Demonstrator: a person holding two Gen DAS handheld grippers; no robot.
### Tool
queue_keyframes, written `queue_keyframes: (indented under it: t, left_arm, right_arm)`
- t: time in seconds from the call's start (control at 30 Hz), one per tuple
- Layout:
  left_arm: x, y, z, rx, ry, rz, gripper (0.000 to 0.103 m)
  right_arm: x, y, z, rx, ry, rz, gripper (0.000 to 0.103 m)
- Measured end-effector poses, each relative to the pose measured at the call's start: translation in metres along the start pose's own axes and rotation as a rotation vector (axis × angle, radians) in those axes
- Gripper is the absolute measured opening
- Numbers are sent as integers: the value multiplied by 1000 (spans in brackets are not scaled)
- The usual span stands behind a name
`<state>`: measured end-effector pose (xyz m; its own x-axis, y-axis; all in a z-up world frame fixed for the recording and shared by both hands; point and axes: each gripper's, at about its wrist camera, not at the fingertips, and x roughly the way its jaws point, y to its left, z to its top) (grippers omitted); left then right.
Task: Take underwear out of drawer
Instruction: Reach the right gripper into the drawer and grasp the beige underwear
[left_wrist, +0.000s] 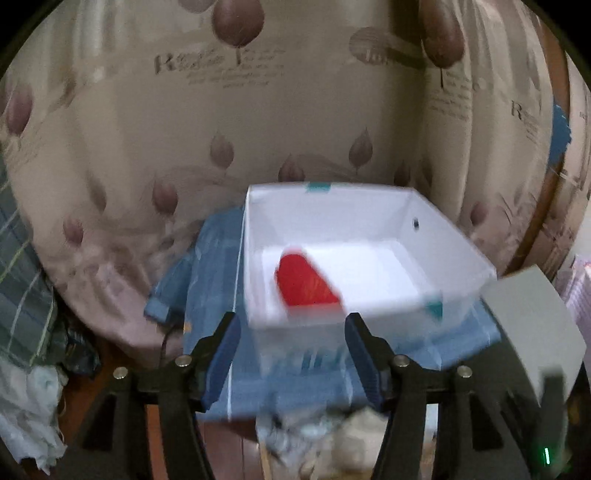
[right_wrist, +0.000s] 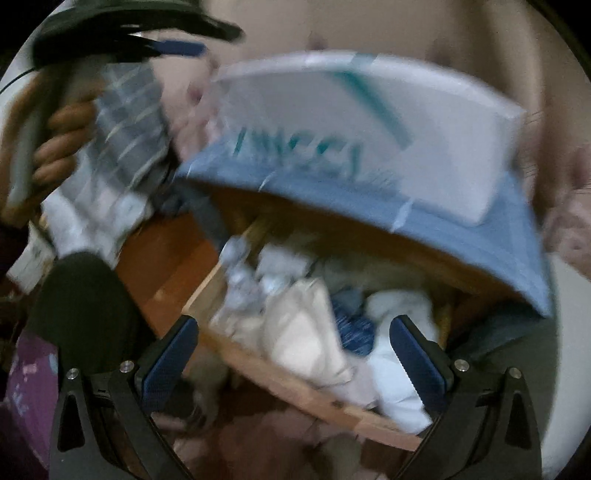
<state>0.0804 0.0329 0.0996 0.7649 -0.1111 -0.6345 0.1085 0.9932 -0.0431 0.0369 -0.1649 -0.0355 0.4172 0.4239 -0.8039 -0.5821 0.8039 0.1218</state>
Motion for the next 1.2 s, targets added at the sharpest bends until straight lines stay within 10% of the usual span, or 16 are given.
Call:
queue_keyframes:
  t: [0.2, 0.33, 0.73, 0.87, 1.2]
  left_arm:
    - [-4, 36, -80, -34, 76, 32, 60]
    - [-5, 53, -106, -90, 69, 43, 60]
    - [0, 79, -104, -230, 41, -31, 60]
    - [5, 86, -106, -272, 61, -35, 60]
    - [4, 87, -108, -285, 53, -5, 60]
  right_arm:
    - [72, 9, 5, -114, 216, 2, 101]
    - [104, 8, 8, -171, 289, -3, 82]
    - [149, -4, 14, -182, 372, 22, 56]
    - [150, 6, 11, -237, 354, -16, 21]
    - [110, 19, 12, -201, 296, 26, 9]
